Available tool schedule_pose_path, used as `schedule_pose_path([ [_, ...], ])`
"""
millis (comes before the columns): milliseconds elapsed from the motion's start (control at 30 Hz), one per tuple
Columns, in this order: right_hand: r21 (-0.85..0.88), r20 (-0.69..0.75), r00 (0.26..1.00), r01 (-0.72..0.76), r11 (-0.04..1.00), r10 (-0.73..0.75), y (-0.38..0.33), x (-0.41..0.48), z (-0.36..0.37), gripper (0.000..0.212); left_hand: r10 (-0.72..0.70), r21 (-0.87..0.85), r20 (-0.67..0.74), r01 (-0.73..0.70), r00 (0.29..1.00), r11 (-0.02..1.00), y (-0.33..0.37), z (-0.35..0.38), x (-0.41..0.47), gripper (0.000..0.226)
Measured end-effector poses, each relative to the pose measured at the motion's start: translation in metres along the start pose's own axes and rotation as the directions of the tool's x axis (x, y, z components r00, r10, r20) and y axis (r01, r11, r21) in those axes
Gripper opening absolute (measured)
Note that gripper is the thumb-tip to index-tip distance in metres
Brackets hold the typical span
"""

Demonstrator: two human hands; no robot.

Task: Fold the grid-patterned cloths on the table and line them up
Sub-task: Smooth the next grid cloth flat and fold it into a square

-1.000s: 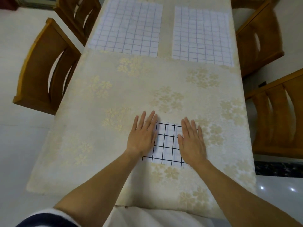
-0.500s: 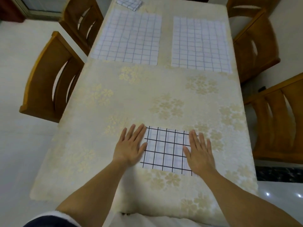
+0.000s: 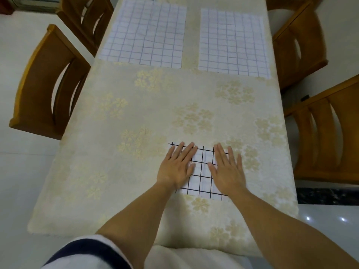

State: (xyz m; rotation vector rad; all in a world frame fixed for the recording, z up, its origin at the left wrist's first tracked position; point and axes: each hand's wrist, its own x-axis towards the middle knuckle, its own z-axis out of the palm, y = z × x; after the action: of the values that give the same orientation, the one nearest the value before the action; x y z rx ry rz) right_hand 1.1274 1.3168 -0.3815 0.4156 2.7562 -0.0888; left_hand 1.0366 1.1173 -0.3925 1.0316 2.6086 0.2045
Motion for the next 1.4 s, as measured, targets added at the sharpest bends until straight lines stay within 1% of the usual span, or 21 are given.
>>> schedule_pose_path([
  [100,0.057,0.024,1.0,-0.017,0.998,0.016,0.02,0.005,-0.01,0.069,0.005,0.024,0.02,-0.005,1.0,1.0,0.001,-0.004,0.002,0.07],
  [167,0.166,-0.076,0.997,0.002,0.986,0.011,0.024,0.009,-0.017,0.069,0.012,0.017,0.054,-0.013,0.998,1.0,0.001,-0.004,0.003,0.074],
  [200,0.221,-0.148,0.989,0.003,0.975,0.031,0.024,0.013,-0.021,0.066,0.018,0.006,0.074,-0.019,0.997,1.0,0.001,-0.005,0.004,0.076],
  [233,0.275,-0.18,0.982,-0.012,0.961,0.064,0.023,0.018,-0.026,0.063,0.028,-0.006,0.1,-0.028,0.995,1.0,0.0,-0.008,0.005,0.078],
  [267,0.344,-0.161,0.982,-0.039,0.938,0.1,0.021,0.024,-0.033,0.06,0.042,-0.019,0.132,-0.04,0.99,0.999,-0.001,-0.011,0.007,0.081],
  [333,0.489,-0.004,0.985,-0.147,0.86,0.171,0.022,0.038,-0.043,0.051,0.068,-0.034,0.209,-0.062,0.976,0.997,-0.003,-0.019,0.012,0.094],
  [367,0.523,0.092,0.978,-0.207,0.827,0.186,0.024,0.044,-0.049,0.048,0.075,-0.042,0.244,-0.067,0.967,0.997,-0.003,-0.023,0.013,0.102],
  [433,0.551,0.225,0.96,-0.265,0.791,0.165,0.032,0.05,-0.054,0.041,0.087,-0.053,0.294,-0.075,0.952,0.996,-0.003,-0.029,0.015,0.117],
  [467,0.584,0.261,0.953,-0.283,0.761,0.155,0.035,0.049,-0.056,0.038,0.091,-0.05,0.309,-0.08,0.947,0.996,-0.003,-0.031,0.016,0.124],
  [500,0.626,0.284,0.947,-0.304,0.719,0.153,0.037,0.045,-0.058,0.04,0.094,-0.043,0.316,-0.085,0.944,0.995,-0.003,-0.032,0.017,0.131],
  [600,0.746,0.333,0.927,-0.372,0.552,0.173,0.04,0.023,-0.055,0.041,0.086,-0.027,0.304,-0.082,0.949,0.996,-0.005,-0.029,0.018,0.144],
  [667,0.785,0.358,0.915,-0.404,0.469,0.187,0.035,0.005,-0.049,0.031,0.071,-0.015,0.295,-0.07,0.953,0.997,-0.005,-0.027,0.017,0.147],
  [700,0.795,0.349,0.915,-0.403,0.453,0.201,0.031,-0.004,-0.046,0.027,0.061,-0.005,0.295,-0.062,0.954,0.998,-0.003,-0.026,0.017,0.148],
  [733,0.797,0.321,0.919,-0.393,0.458,0.231,0.026,-0.011,-0.043,0.024,0.05,0.011,0.297,-0.056,0.954,0.998,-0.002,-0.025,0.017,0.148],
  [833,0.763,0.153,0.934,-0.319,0.562,0.323,0.016,-0.024,-0.039,0.017,0.022,0.03,0.297,-0.032,0.955,0.999,0.005,-0.026,0.017,0.149],
  [933,0.733,0.04,0.936,-0.265,0.627,0.349,0.005,-0.029,-0.042,0.028,0.007,0.031,0.299,-0.017,0.954,0.999,0.006,-0.026,0.017,0.152],
  [1033,0.679,-0.039,0.944,-0.217,0.701,0.329,-0.006,-0.031,-0.049,0.041,-0.007,0.045,0.32,-0.008,0.947,0.999,0.008,-0.027,0.017,0.154],
  [1100,0.648,-0.073,0.948,-0.191,0.738,0.309,-0.012,-0.032,-0.052,0.044,-0.026,0.053,0.334,0.009,0.942,0.999,0.009,-0.028,0.017,0.155],
  [1167,0.619,-0.117,0.954,-0.146,0.771,0.275,-0.02,-0.036,-0.058,0.038,-0.052,0.063,0.35,0.032,0.935,0.998,0.012,-0.029,0.018,0.157],
  [1233,0.632,-0.151,0.959,-0.092,0.77,0.239,-0.029,-0.039,-0.063,0.031,-0.082,0.088,0.367,0.053,0.927,0.995,0.018,-0.031,0.019,0.159],
  [1400,0.634,-0.161,0.97,-0.039,0.772,0.181,-0.043,-0.041,-0.07,0.029,-0.131,0.116,0.391,0.092,0.911,0.989,0.027,-0.036,0.02,0.161],
])
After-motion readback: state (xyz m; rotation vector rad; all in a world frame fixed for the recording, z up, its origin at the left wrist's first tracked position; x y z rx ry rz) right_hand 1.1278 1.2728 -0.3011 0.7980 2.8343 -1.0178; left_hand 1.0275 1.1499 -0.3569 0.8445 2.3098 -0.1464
